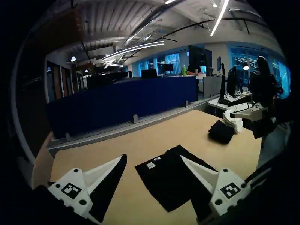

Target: Fold towel

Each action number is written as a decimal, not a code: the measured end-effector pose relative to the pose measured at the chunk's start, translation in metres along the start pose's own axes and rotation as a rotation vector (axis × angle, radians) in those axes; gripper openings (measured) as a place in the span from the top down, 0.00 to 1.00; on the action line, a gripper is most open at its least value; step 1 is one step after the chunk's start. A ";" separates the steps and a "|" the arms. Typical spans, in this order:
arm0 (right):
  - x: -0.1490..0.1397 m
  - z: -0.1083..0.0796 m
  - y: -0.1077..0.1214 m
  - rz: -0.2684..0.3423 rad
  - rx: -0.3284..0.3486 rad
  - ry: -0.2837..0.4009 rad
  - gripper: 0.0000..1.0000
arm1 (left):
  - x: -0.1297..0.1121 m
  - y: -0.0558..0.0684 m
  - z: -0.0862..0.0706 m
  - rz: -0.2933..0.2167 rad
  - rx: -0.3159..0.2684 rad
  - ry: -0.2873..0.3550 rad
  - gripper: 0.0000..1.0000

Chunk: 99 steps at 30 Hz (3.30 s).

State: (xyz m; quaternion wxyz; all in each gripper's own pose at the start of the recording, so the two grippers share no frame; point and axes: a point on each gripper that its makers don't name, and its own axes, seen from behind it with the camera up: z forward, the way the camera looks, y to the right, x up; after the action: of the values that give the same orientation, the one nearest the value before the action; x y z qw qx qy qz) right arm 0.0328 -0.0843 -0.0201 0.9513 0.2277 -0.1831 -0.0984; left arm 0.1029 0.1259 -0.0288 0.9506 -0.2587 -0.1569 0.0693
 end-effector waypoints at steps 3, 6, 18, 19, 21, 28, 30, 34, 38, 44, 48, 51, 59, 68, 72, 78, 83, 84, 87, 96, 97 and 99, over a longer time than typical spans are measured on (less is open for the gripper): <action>-0.015 0.006 -0.006 -0.004 0.014 -0.025 0.00 | -0.018 0.002 0.005 -0.004 -0.011 -0.026 0.06; -0.033 0.013 -0.012 -0.003 0.032 -0.055 0.00 | -0.039 0.005 0.011 -0.012 -0.023 -0.061 0.06; -0.125 0.043 -0.037 -0.016 0.101 -0.206 0.00 | -0.140 0.027 0.029 -0.017 -0.095 -0.229 0.06; -0.133 0.045 -0.039 -0.015 0.105 -0.218 0.00 | -0.149 0.028 0.030 -0.017 -0.101 -0.245 0.06; -0.149 0.049 -0.043 -0.012 0.113 -0.242 0.00 | -0.167 0.032 0.033 -0.018 -0.112 -0.278 0.06; -0.202 0.058 -0.057 -0.009 0.137 -0.324 0.00 | -0.222 0.045 0.040 -0.026 -0.155 -0.387 0.06; -0.217 0.059 -0.061 -0.011 0.143 -0.349 0.00 | -0.236 0.049 0.041 -0.035 -0.169 -0.419 0.06; -0.243 0.060 -0.068 -0.013 0.155 -0.395 0.00 | -0.257 0.056 0.045 -0.054 -0.185 -0.468 0.06; -0.260 0.060 -0.072 -0.009 0.163 -0.426 0.01 | -0.272 0.061 0.048 -0.060 -0.192 -0.505 0.06; -0.273 0.061 -0.074 -0.015 0.173 -0.448 0.07 | -0.281 0.067 0.052 -0.028 -0.200 -0.524 0.07; -0.280 0.062 -0.077 -0.018 0.182 -0.457 0.17 | -0.285 0.070 0.054 -0.008 -0.203 -0.530 0.11; -0.285 0.062 -0.079 -0.014 0.191 -0.465 0.22 | -0.288 0.074 0.056 -0.009 -0.209 -0.534 0.14; -0.294 0.062 -0.086 0.010 0.198 -0.479 0.41 | -0.288 0.069 0.061 0.009 -0.182 -0.540 0.30; -0.298 0.061 -0.090 0.024 0.207 -0.483 0.51 | -0.289 0.071 0.061 0.038 -0.164 -0.542 0.44; -0.298 0.062 -0.091 0.027 0.209 -0.484 0.59 | -0.289 0.072 0.061 0.036 -0.161 -0.543 0.47; -0.297 0.062 -0.090 0.028 0.208 -0.495 0.76 | -0.288 0.073 0.060 0.039 -0.169 -0.549 0.53; -0.297 0.063 -0.090 0.036 0.206 -0.505 0.81 | -0.288 0.071 0.062 0.037 -0.165 -0.556 0.62; -0.297 0.063 -0.090 0.037 0.206 -0.506 0.81 | -0.288 0.070 0.062 0.036 -0.163 -0.557 0.64; -0.296 0.063 -0.090 0.033 0.205 -0.507 0.83 | -0.289 0.070 0.063 0.037 -0.162 -0.558 0.70; -0.292 0.065 -0.085 0.044 0.189 -0.501 0.85 | -0.287 0.072 0.061 0.056 -0.153 -0.552 0.88; -0.291 0.065 -0.084 0.045 0.189 -0.499 0.85 | -0.286 0.073 0.061 0.054 -0.154 -0.551 0.89; -0.288 0.065 -0.083 0.049 0.189 -0.495 0.85 | -0.285 0.073 0.060 0.049 -0.154 -0.549 0.89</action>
State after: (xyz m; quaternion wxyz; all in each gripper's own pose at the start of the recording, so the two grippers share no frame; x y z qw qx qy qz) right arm -0.2649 -0.1049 -0.0926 0.8542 0.2800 -0.4240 -0.1107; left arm -0.1892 0.1561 -0.0919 0.8481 -0.3056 -0.4069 0.1476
